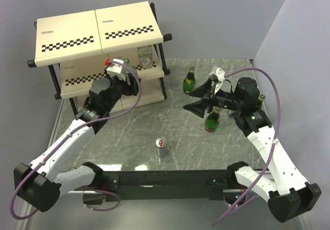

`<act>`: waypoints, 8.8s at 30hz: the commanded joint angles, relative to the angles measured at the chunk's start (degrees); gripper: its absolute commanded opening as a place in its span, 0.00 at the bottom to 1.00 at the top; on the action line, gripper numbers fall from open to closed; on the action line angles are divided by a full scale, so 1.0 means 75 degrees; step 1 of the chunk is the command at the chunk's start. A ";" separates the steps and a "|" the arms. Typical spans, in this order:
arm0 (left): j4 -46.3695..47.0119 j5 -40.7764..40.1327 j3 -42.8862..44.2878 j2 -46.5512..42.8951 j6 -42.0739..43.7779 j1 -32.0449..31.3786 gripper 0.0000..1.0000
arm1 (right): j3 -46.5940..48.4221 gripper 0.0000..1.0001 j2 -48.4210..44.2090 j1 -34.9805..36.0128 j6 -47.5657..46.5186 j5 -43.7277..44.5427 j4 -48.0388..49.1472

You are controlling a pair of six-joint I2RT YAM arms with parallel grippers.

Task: Place and organize the beverage onto the shelf
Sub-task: Place the drink on the shelf, then pick up the drink from the center of the board.

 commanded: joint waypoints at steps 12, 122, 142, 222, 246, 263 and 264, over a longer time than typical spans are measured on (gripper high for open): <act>0.1798 0.0001 0.1146 0.0478 0.0137 0.0205 0.00 | -0.0184 0.75 -0.0092 -0.0270 0.0356 -0.0540 0.0570; 0.3556 -0.1804 0.1522 0.2447 0.0699 0.0404 0.59 | -0.0243 0.74 0.0072 -0.0622 0.0403 -0.1044 0.0628; 0.3497 -0.1874 0.1358 0.2283 0.0629 0.0392 0.74 | -0.0254 0.75 0.0013 -0.0704 0.0485 -0.1114 0.0664; -0.1506 0.3294 -0.2604 -0.4796 0.0078 0.0392 0.99 | 0.0554 0.75 0.1653 -0.0365 -1.1970 -0.1419 -0.8417; -0.2046 0.1993 -0.2299 -0.4737 -0.0016 0.0392 1.00 | 0.1608 0.75 0.3786 0.4499 -0.7882 0.2073 -0.4798; -0.2069 0.2133 -0.2287 -0.4889 -0.0027 0.0392 0.99 | 0.1820 0.73 0.4525 0.4980 -0.7402 0.2331 -0.4575; -0.2058 0.2191 -0.2287 -0.4924 -0.0050 0.0392 0.99 | 0.1820 0.72 0.4536 0.4992 -0.7378 0.2319 -0.4528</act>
